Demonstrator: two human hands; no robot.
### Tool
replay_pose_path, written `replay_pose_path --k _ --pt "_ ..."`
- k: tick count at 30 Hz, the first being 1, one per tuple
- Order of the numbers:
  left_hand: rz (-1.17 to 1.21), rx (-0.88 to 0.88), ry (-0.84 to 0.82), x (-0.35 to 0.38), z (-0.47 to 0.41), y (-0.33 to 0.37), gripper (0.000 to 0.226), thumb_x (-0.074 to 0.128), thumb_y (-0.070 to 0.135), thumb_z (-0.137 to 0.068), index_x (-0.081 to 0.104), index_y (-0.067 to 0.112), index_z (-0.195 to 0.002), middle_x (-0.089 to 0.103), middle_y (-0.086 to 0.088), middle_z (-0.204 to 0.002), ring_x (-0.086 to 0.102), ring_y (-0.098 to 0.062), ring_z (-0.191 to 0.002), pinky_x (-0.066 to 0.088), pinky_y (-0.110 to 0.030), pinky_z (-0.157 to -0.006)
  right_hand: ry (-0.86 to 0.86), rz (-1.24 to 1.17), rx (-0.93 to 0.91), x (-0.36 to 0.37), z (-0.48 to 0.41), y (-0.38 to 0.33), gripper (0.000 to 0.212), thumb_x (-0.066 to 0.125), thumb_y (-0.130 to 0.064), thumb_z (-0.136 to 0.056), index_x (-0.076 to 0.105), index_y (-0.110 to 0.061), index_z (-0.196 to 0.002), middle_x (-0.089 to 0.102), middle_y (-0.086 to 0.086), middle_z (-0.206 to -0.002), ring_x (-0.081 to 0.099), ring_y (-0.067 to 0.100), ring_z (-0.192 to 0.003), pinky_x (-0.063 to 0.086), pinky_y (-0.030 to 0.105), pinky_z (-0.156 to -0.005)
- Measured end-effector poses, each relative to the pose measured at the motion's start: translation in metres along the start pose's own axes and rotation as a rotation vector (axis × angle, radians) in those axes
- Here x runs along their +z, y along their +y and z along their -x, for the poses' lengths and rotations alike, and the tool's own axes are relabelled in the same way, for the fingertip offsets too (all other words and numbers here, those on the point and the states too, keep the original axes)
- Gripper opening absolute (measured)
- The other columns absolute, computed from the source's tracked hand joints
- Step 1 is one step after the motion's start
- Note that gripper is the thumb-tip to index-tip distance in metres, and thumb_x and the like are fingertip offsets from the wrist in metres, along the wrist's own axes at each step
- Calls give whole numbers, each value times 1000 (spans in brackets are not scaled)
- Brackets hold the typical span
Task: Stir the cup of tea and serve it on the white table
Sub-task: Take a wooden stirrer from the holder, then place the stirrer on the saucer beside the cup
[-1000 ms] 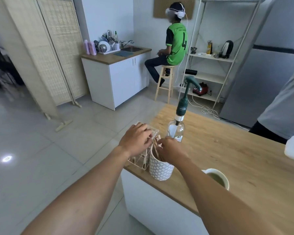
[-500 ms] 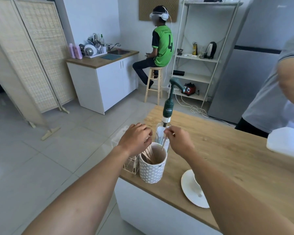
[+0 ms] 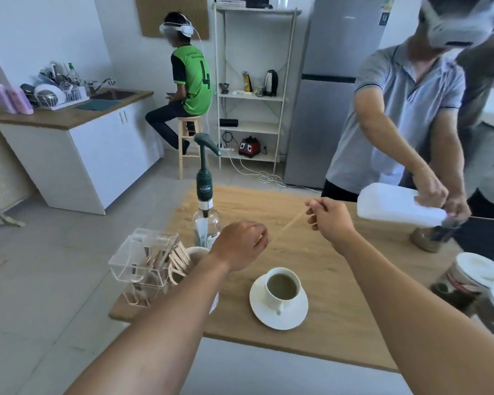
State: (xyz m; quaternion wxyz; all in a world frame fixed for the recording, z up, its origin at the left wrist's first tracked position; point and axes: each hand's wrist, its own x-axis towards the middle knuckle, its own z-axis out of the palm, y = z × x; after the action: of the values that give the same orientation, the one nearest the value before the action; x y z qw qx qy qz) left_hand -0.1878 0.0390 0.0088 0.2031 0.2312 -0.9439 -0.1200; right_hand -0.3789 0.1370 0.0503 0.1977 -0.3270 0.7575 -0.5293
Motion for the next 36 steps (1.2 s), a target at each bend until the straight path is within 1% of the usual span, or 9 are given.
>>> replay_pose_path --k 5,11,14,16,19,23,28,32,36 --pt "101 -26 -88 32 -4 33 21 51 33 -96 68 21 -95 72 5 -87 64 -20 -80 51 -34 -69 71 2 54 -36 5 24 21 43 -14 -102 64 -10 -99 57 1 -76 53 13 -60 48 27 -59" --pt "571 -307 -182 85 15 67 15 60 29 -91 70 21 -84 68 8 -73 61 -12 -66 52 -31 -72 88 45 111 -59 12 56 19 46 -15 -101 64 -8 -97 58 1 -75 52 13 -58 46 27 -58" --pt "672 -369 -259 110 31 76 14 59 26 -93 67 17 -85 68 8 -75 56 -7 -59 51 -32 -74 58 107 129 -56 9 70 16 53 -19 -98 65 -9 -92 61 2 -74 54 13 -58 46 29 -58" --pt "722 -421 -298 123 43 80 9 60 23 -93 64 21 -86 67 7 -77 57 -5 -58 50 -26 -67 32 150 125 -50 9 80 15 55 -19 -96 61 -15 -83 62 3 -73 54 15 -59 44 27 -55" --pt "776 -515 -298 138 59 83 6 61 23 -92 62 23 -86 65 6 -73 58 -5 -50 46 -19 -53 -9 199 133 -38 7 97 21 55 -16 -95 58 -21 -75 64 2 -71 56 17 -62 47 28 -59" --pt "745 -546 -252 149 69 88 6 61 23 -91 64 20 -87 66 7 -74 60 -8 -51 50 -22 -55 -80 188 147 -27 2 118 23 56 -15 -94 58 -24 -73 62 0 -66 56 17 -60 52 37 -72" --pt "713 -645 -252 164 82 95 9 59 28 -87 64 22 -85 73 0 -81 67 -17 -64 59 -38 -68 -199 197 171 -11 -8 139 17 56 -12 -94 61 -16 -78 59 -1 -63 55 16 -57 47 28 -64" --pt "690 -700 -252 175 91 98 15 57 27 -89 57 31 -74 70 6 -74 61 -7 -56 58 -36 -69 -300 157 221 1 -13 156 11 52 -6 -97 62 -5 -92 55 3 -64 51 14 -52 41 12 -42" --pt "679 -778 -213 187 99 101 5 59 31 -87 59 30 -82 68 10 -75 59 -5 -61 58 -35 -71 -390 173 252 11 -20 174 11 51 -5 -96 62 -7 -94 57 3 -65 54 13 -54 42 20 -51"
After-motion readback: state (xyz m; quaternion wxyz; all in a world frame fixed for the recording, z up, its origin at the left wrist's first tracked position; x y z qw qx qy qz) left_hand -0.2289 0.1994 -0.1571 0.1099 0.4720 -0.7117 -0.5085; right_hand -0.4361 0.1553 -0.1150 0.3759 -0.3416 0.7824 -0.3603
